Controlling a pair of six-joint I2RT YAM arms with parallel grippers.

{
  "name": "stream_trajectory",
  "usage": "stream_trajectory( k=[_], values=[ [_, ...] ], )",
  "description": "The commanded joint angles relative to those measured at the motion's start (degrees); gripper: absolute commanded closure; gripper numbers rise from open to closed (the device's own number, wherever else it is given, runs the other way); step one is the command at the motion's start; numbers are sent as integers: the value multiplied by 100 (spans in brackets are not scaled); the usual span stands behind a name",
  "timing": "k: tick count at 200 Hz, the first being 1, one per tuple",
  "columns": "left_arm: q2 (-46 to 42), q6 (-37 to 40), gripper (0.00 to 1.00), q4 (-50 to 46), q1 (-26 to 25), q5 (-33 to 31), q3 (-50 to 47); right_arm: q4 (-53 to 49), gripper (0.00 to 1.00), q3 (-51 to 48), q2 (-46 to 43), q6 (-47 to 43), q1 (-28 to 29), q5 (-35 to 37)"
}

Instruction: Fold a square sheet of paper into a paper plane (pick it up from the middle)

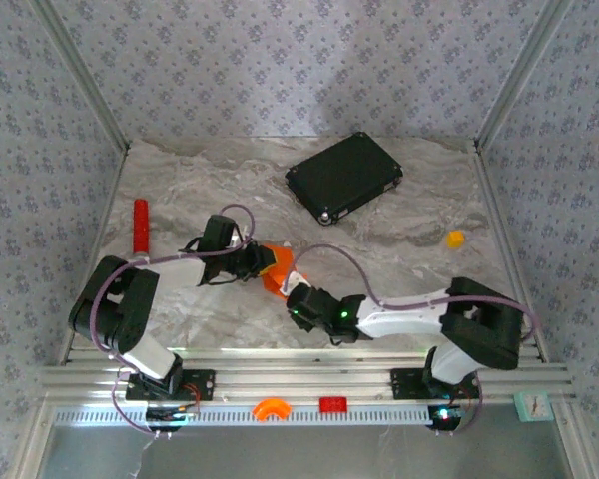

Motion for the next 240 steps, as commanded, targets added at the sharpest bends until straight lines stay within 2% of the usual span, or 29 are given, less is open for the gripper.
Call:
stream_trajectory(
  k=[1,36,63,87,134,157,196,240],
  values=[
    [-117,96,78,46,-47,218,230,-49,62,316,322,-306,98,704],
    [-154,106,78,22,-49,228,245,-83,64,390,566,-218,54,687],
    [-144,98,78,20,-59,236,254,-146,72,402,647,-62,-59,645],
    [-138,98,78,30,-79,249,284,-90,73,411,761,-20,-113,488],
    [-168,115,79,-27,-93,219,288,42,86,311,700,87,-131,450],
    [-152,115,81,-37,-87,194,275,101,86,219,597,165,-151,391],
    [-132,114,85,-55,-91,168,280,446,80,-6,446,275,-156,340],
    [-131,122,86,-85,-111,167,280,642,84,-41,505,315,-149,239]
  ],
)
